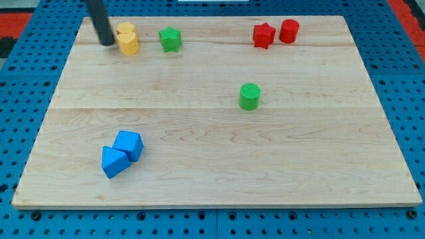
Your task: Push the yellow blocks to the left of the green star
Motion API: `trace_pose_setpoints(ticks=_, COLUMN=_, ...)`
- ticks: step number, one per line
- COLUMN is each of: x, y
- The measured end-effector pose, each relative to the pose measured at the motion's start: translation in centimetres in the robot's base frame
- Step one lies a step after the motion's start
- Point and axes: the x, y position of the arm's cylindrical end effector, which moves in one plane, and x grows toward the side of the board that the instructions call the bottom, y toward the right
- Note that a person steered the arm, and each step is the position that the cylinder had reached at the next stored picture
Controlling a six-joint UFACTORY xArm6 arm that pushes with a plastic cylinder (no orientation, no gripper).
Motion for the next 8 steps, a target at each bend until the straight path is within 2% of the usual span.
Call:
trace_pose_setpoints(ticks=1, x=1.1, y=1.1)
trace_pose_setpoints(ticks=2, x=-1.5, y=-5.7)
trace_pose_setpoints(ticks=3, x=-5.9, y=-7.0)
trace_pose_setpoints(ticks=4, x=-2.6, y=2.0)
trace_pose_setpoints(ticks=5, x=0.0, y=6.1)
trace_pose_setpoints(ticks=7, x=-0.5, y=-0.6)
trace_pose_setpoints(ticks=8, x=4.8, y=0.4)
